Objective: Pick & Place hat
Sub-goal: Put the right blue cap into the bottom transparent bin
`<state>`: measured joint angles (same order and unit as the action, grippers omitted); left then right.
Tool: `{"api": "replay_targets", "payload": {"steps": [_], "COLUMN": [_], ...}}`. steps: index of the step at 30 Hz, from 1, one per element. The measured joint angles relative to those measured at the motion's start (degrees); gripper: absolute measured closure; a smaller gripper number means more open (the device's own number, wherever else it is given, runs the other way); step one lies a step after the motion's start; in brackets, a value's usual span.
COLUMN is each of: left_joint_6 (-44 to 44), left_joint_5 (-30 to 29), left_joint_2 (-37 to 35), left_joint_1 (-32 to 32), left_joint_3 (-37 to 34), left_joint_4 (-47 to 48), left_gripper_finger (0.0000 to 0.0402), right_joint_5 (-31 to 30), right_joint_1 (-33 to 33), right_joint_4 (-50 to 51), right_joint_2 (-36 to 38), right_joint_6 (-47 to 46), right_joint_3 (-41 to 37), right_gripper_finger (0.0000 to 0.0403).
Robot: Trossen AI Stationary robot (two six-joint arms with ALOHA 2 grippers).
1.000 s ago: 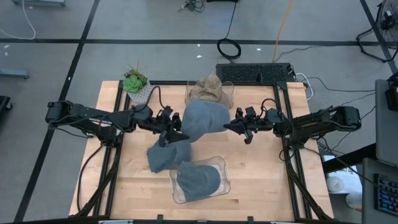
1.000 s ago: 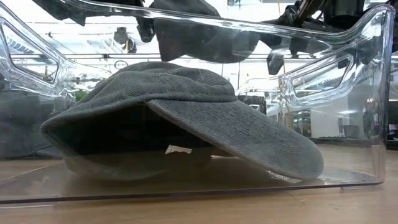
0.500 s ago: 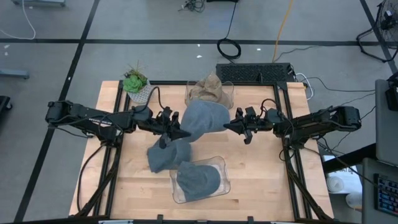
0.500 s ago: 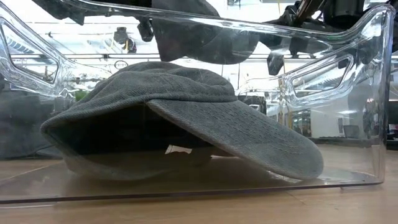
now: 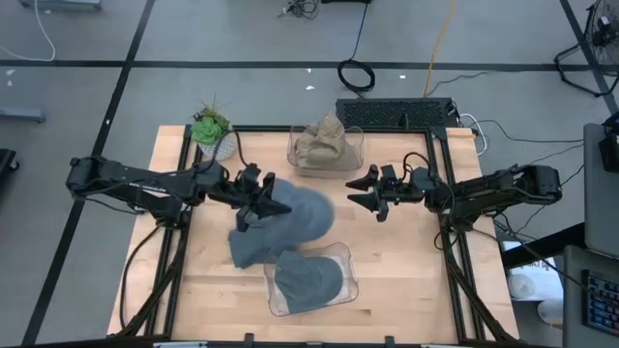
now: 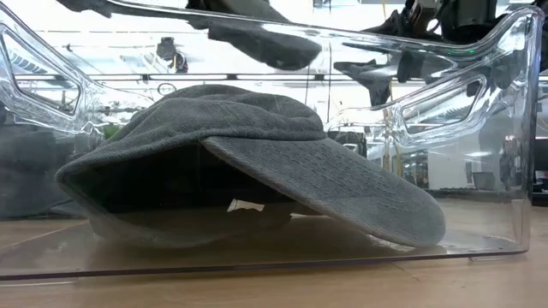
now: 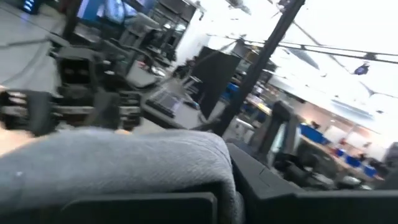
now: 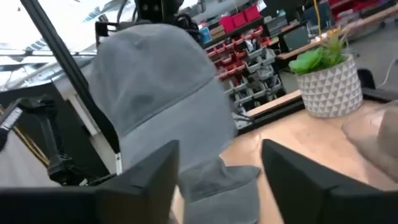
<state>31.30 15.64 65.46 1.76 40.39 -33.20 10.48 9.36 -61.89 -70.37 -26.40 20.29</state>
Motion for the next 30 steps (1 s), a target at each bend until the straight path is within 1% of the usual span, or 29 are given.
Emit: {"api": "replay_targets", "payload": {"steps": [2,4,8,11,15,19,22,26,30], "left_joint_6": [1.3,1.8,0.0,-0.6,-0.5,0.5,1.1,1.9,2.3], "left_joint_5": [-0.5,-2.2,-8.4,-14.2,-22.5,-31.6,-37.0,-40.3,-41.2], "left_joint_2": [-0.6,-1.4,-1.5,-0.7,2.1,5.9,9.6,14.8,19.9], "left_joint_1": [1.7,3.7,9.2,13.3,19.2,24.7,27.5,29.6,30.2], "left_joint_3": [0.6,0.6,0.6,0.6,0.6,0.6,0.6,0.9,3.4], "left_joint_4": [0.6,1.2,1.4,1.1,0.8,-2.7,-7.3,-13.8,-13.8], "left_gripper_finger": [0.0391,0.0391,0.0391,0.0392,0.0392,0.0392,0.0392,0.0392,0.0392], "right_joint_5": [0.1,-0.1,-0.2,-0.2,-0.2,0.0,0.0,0.1,0.2], "right_joint_1": [0.3,1.1,3.1,4.4,5.0,4.9,4.9,4.9,4.9], "right_joint_4": [0.1,0.0,0.0,0.1,0.1,0.5,0.7,1.0,1.0], "right_joint_2": [0.3,0.8,2.7,4.3,5.8,6.4,6.3,6.3,6.3], "right_joint_6": [1.2,2.0,2.5,2.6,1.9,2.1,2.0,2.0,2.0], "right_joint_3": [0.0,0.0,0.0,0.0,0.0,0.0,0.0,0.0,0.0], "right_gripper_finger": [0.0155,0.0133,0.0114,0.0111,0.0113,0.0120,0.0123,0.0124,0.0124]}}
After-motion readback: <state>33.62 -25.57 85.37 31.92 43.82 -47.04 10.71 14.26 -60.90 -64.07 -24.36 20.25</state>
